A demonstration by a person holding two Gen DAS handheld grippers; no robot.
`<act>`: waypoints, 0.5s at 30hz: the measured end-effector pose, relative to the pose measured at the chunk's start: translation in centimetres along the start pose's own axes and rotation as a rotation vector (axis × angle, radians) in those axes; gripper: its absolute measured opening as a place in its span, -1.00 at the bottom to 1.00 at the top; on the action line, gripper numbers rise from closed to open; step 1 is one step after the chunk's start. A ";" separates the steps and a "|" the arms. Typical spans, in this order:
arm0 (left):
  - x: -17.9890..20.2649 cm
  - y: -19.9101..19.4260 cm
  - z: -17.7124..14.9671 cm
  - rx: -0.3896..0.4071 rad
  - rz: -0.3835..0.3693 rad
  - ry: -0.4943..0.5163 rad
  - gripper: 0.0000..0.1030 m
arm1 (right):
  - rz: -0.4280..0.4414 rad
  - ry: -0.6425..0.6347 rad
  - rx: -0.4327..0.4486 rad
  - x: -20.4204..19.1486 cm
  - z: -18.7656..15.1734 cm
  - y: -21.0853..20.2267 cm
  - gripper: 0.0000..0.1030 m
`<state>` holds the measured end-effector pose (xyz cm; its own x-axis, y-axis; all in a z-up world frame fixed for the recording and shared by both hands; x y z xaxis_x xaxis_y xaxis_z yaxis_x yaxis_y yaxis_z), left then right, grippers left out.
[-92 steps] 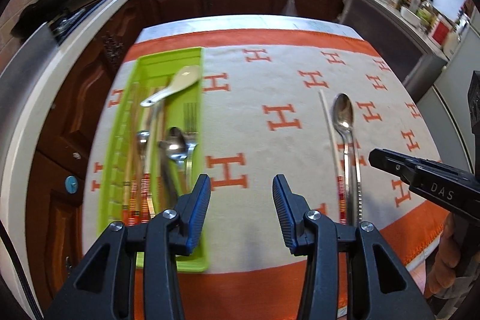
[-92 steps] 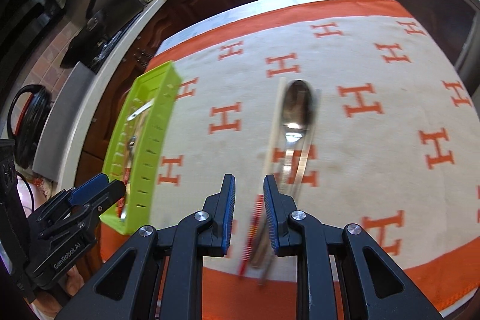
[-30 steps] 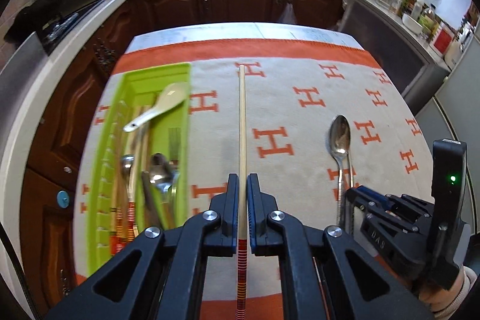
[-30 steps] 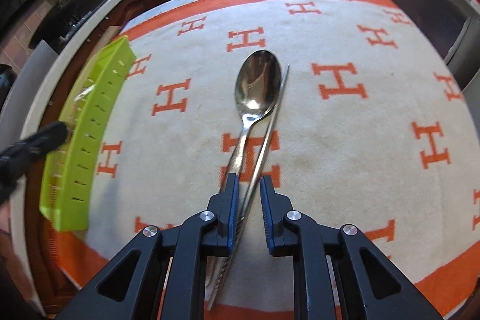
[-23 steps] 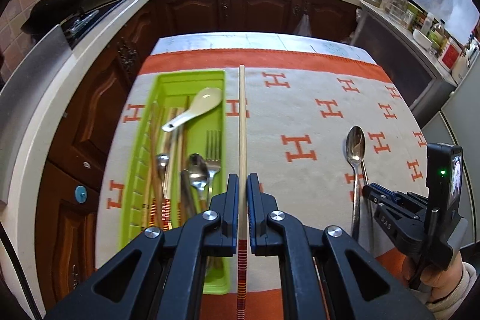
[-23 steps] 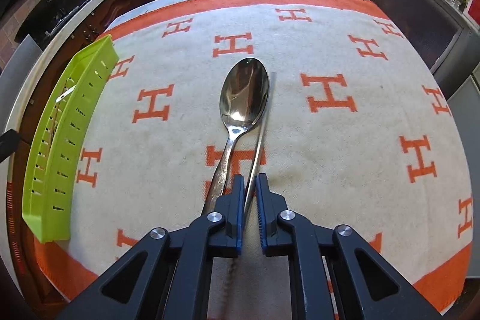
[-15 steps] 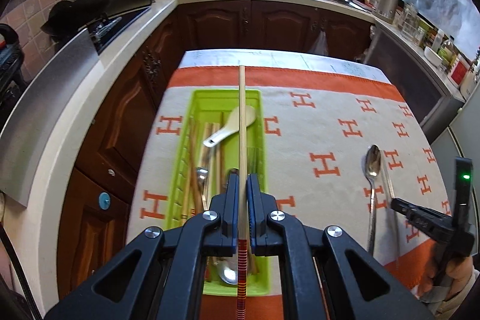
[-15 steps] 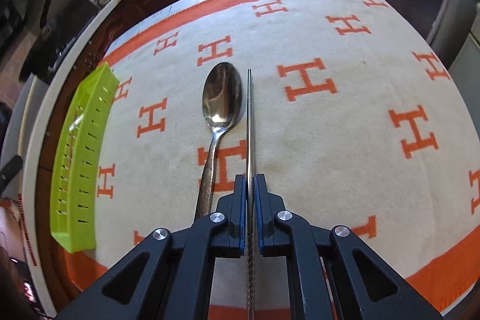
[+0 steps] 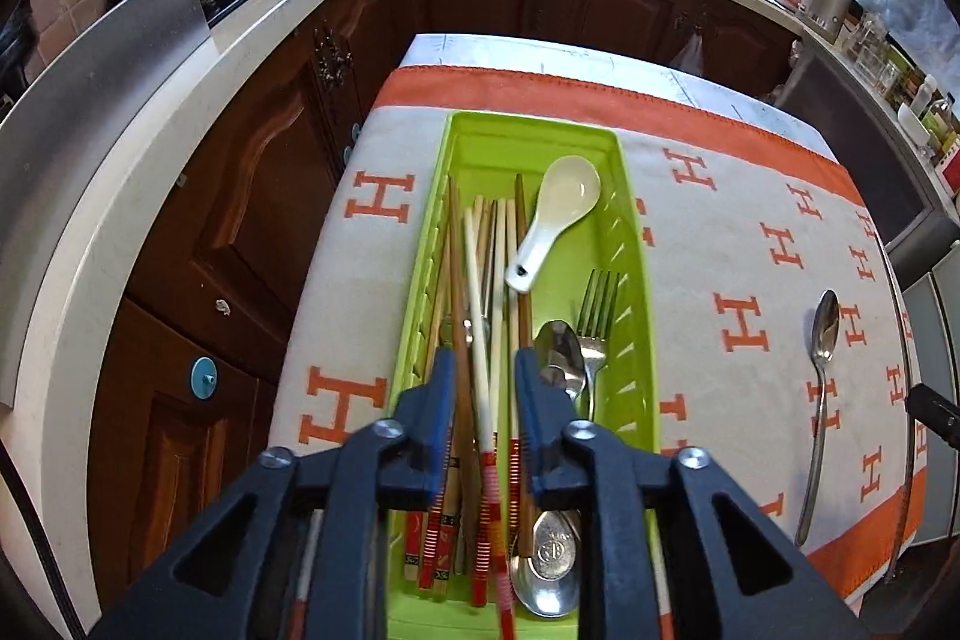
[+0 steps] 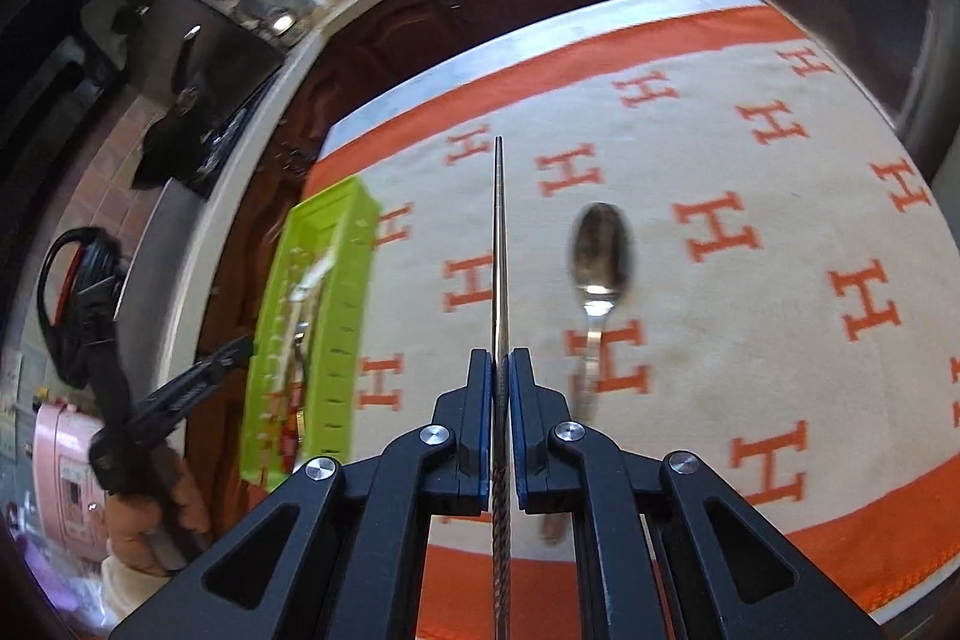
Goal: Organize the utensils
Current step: 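Carry the red-striped chopstick into the green tray and open the left tool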
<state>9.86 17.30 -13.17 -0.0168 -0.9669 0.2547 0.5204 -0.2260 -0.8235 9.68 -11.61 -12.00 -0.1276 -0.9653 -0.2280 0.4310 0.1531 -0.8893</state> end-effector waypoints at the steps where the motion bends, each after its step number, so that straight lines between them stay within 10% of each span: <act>1: -0.1 -0.3 -0.1 0.018 0.001 0.004 -0.37 | 0.008 -0.017 -0.002 -1.2 0.1 0.0 -0.90; 7: -1.2 -3.0 -0.2 0.124 0.051 0.032 0.28 | 0.060 -0.110 -0.043 -9.6 0.9 1.4 -0.90; 15: -3.8 -5.3 -0.6 0.137 0.099 0.008 0.35 | 0.083 -0.154 -0.103 -18.2 1.6 5.8 -0.90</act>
<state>6.64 22.10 -10.08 0.0340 -0.9846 0.1716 0.6312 -0.1120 -0.7675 15.92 6.49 -12.43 0.0458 -0.9683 -0.2457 0.3400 0.2464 -0.9076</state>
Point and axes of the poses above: each gripper's, at about its wrist camera, not at the fingertips, and y roughly the way its jaws point, x to its right, z to its top, the point moved 4 cm from there along y, roughly the way its jaws point, and after that the axes turned 13 degrees about -z, right-handed, at the moved point
